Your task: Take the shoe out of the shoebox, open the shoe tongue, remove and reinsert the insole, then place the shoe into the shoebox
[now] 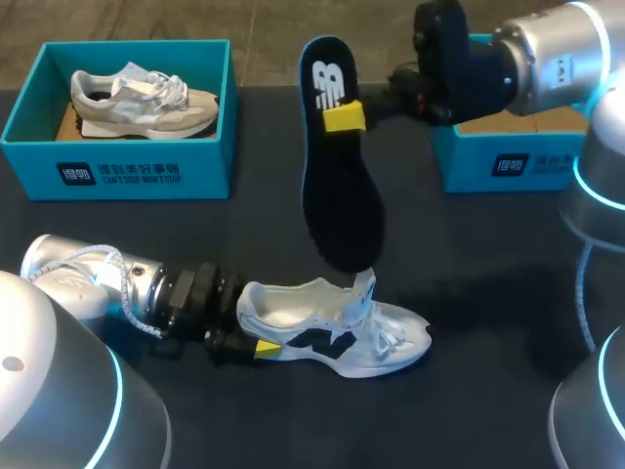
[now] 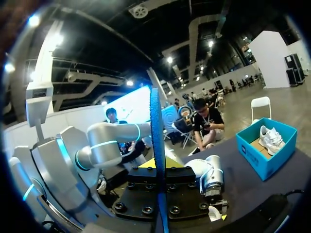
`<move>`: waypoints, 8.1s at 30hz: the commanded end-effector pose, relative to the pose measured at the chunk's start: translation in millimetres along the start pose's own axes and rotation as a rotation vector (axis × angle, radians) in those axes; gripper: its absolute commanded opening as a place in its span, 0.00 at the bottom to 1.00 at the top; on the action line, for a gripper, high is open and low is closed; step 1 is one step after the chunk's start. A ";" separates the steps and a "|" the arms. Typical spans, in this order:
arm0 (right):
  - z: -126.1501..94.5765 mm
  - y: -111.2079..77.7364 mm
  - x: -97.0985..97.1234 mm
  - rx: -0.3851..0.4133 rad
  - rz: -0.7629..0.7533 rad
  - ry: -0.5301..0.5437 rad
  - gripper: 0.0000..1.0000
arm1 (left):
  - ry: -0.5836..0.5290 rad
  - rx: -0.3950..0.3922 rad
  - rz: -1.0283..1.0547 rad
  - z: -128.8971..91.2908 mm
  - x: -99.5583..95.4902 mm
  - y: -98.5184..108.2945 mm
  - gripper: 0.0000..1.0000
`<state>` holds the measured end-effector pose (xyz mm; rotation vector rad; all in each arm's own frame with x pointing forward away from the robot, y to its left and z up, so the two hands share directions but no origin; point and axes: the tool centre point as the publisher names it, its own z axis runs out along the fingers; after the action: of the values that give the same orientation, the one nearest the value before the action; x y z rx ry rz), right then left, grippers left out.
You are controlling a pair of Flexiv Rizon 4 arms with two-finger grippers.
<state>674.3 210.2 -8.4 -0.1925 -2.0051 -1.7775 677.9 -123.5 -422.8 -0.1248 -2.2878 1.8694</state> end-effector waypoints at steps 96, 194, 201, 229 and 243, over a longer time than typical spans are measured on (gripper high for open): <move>-60.8 0.3 44.3 -0.149 0.219 -0.130 0.00 | 0.102 -0.306 0.101 -55.1 -5.8 -10.1 1.00; -60.8 0.3 44.3 -0.149 0.219 -0.130 0.00 | 0.046 -1.149 0.239 -15.8 -32.0 -91.0 1.00; -60.8 0.3 44.3 -0.149 0.219 -0.130 0.00 | 0.042 -1.157 0.240 2.0 -43.9 -85.0 1.00; -60.8 0.3 44.3 -0.149 0.219 -0.130 0.00 | 0.062 -1.160 0.204 39.9 -53.3 -51.0 0.50; -60.8 0.3 44.3 -0.149 0.219 -0.130 0.00 | 0.089 -1.173 0.206 42.2 -46.8 -44.0 0.00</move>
<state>649.0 141.8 15.1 -0.5648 -1.8544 -1.8132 718.1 -180.4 -391.0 -0.5767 -3.0202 0.3201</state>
